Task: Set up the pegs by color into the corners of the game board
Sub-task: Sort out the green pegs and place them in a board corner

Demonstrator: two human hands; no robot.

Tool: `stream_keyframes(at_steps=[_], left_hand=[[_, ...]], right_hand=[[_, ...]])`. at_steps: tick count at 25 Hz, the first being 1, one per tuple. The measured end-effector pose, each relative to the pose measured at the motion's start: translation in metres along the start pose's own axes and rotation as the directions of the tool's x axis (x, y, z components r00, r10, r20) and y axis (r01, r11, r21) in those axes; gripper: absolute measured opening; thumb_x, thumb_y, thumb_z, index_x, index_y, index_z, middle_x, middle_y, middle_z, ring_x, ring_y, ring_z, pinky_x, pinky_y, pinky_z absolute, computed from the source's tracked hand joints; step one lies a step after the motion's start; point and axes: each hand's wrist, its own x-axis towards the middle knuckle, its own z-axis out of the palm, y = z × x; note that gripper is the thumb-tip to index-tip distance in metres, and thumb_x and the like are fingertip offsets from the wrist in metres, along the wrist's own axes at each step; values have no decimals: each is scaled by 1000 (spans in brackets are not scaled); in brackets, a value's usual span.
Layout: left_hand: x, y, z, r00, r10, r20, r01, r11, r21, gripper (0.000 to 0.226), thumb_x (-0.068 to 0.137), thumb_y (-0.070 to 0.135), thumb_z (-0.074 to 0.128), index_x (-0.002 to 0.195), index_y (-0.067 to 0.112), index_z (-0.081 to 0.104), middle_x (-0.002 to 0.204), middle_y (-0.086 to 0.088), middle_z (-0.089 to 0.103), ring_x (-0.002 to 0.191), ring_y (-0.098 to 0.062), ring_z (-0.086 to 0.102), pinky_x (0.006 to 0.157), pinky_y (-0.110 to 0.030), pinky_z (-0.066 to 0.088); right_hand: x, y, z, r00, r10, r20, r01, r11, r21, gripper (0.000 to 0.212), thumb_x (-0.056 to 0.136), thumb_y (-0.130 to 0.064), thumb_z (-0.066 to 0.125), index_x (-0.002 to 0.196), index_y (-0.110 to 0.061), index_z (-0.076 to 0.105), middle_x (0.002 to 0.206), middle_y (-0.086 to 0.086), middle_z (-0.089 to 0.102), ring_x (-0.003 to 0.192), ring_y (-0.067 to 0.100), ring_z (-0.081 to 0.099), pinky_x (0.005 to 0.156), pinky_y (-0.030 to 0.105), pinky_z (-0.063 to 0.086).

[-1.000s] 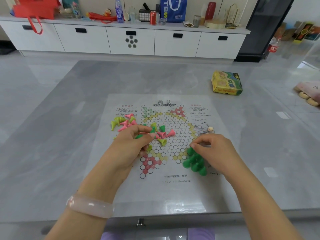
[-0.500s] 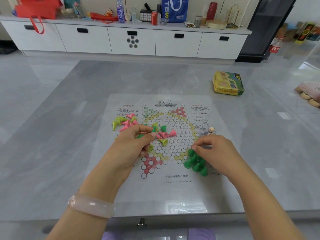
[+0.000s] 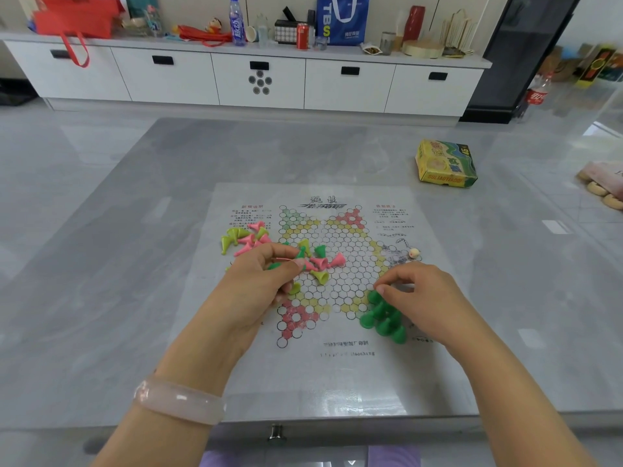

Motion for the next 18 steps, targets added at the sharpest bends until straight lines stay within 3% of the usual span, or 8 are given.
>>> stream_keyframes(at_steps=[18], left_hand=[[-3,2,0,1000,3,9,-2,1000,-13,9,86,7,58,88,16,59,69,-2,48,51,-8,41,44,-15,37]], right_hand=[[0,1,0,1000,-21,12,21,999,-35,8,84,-19,61,86,-22,68,104,-5,62,101,12,54,80,22,37]])
